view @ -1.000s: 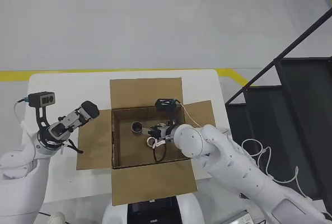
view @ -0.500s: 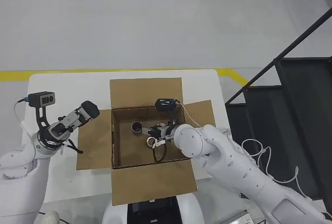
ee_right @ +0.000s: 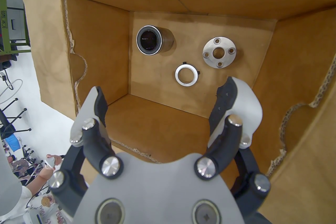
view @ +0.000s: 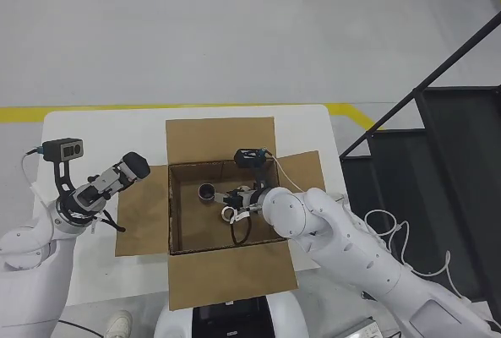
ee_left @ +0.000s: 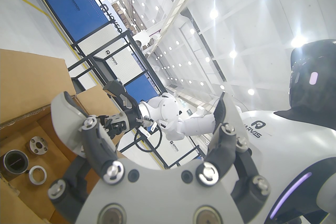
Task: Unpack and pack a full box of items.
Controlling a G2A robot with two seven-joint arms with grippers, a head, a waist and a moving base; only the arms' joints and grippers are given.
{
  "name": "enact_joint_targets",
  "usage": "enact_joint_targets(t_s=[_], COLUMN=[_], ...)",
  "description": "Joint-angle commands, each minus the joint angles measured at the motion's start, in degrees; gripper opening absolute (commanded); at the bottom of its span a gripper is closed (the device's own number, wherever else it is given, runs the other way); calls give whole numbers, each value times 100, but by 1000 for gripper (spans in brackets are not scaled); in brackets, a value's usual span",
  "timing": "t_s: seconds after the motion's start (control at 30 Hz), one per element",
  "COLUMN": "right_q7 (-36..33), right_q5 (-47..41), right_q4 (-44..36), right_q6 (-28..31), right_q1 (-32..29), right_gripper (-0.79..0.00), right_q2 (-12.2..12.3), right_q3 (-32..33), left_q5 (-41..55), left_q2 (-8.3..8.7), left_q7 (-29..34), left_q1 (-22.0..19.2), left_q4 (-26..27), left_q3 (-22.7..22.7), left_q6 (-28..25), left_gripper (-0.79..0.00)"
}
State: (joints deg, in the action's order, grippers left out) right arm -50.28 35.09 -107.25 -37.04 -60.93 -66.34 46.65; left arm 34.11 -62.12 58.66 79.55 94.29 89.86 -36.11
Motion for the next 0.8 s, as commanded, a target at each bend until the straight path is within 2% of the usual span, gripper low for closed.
enact_joint_targets(t_s=[0.0,0.27,0.4,0.63,0.77], right_q7=[0,97,-100,-162,-115], right_q5=[0,52,524,581,238], right_q4=[0,104,535,1747,2378], right_q6=[0,172,27,-307,-369], right_q1=[0,20,520,1515,1905], right_gripper=[0,0,0,0,0], right_q2=[0,-23,-161,-736,-1119], right_q3=[0,-69,-515,-1541,-1905], left_q5=[0,0,0,0,0], left_q2=[0,0,0,0,0], left_q7=[0,0,0,0,0], left_q1=[0,0,0,0,0], left_q4=[0,0,0,0,0], left_q3=[0,0,0,0,0], left_q6=[0,0,0,0,0], left_gripper=[0,0,0,0,0])
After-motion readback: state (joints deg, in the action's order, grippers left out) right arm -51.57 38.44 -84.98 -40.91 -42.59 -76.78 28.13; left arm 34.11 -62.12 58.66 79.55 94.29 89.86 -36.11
